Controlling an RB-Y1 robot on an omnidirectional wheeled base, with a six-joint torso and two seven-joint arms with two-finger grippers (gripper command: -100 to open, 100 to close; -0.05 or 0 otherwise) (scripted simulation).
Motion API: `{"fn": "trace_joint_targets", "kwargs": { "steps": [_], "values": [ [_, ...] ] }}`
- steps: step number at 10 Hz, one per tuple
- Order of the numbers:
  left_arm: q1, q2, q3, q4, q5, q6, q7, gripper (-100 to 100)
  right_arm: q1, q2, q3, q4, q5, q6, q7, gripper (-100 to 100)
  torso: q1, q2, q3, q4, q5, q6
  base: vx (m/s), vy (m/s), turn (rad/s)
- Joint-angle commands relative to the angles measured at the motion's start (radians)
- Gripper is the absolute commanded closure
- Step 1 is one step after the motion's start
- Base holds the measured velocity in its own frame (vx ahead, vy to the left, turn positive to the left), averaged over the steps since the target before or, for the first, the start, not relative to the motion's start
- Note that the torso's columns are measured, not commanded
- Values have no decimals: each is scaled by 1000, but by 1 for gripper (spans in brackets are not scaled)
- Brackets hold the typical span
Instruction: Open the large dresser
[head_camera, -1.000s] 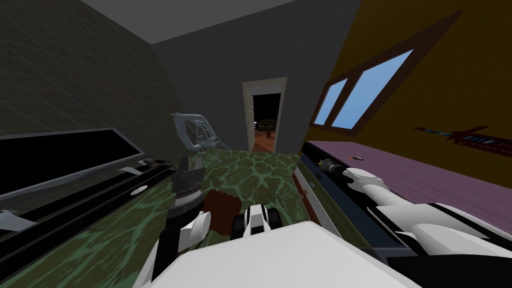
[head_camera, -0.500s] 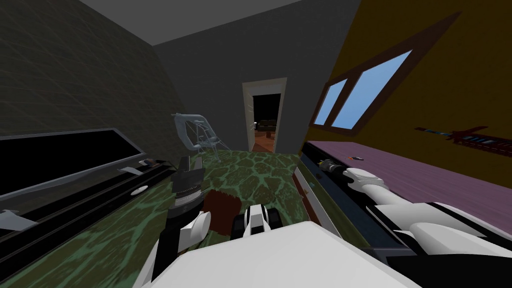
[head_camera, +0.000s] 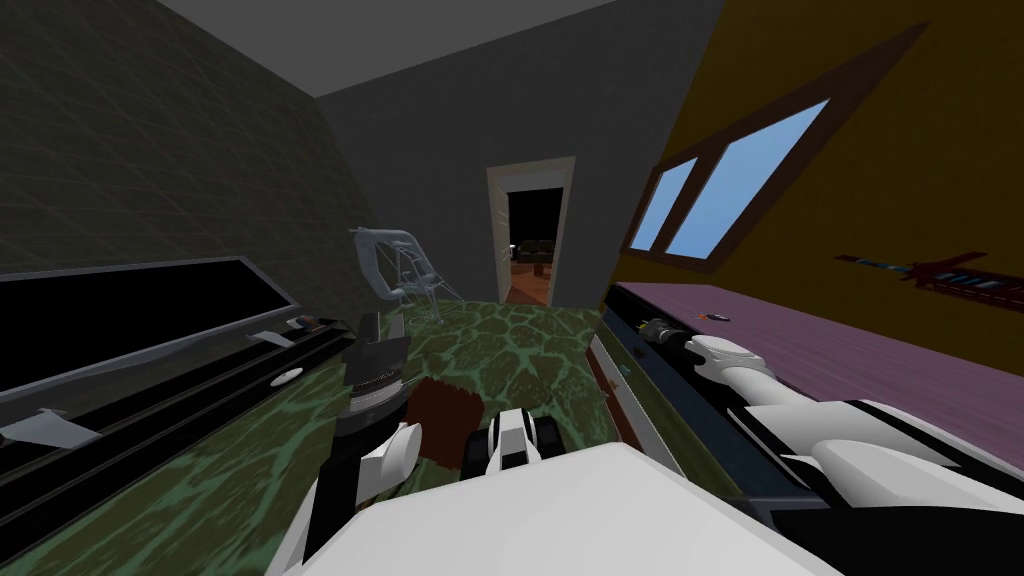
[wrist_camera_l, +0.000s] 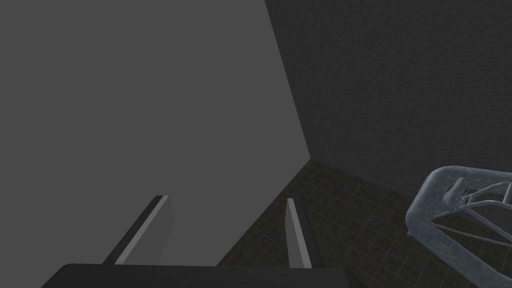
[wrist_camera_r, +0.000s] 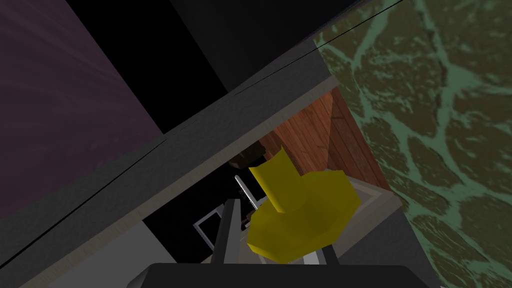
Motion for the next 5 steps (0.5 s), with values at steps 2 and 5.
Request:
{"fn": "trace_joint_targets", "kwargs": {
  "steps": [2,5],
  "values": [
    [0,0,0,0,0,0,0,0,10,2,9,8,0,26,-17,100,1,-2,-2,-1,0,1,-54,39,101],
    [0,0,0,0,0,0,0,0,6,7,17,32,1,58,-33,100,-1,-2,-1,-1,-2,2,-47,63,142]
  ]
}}
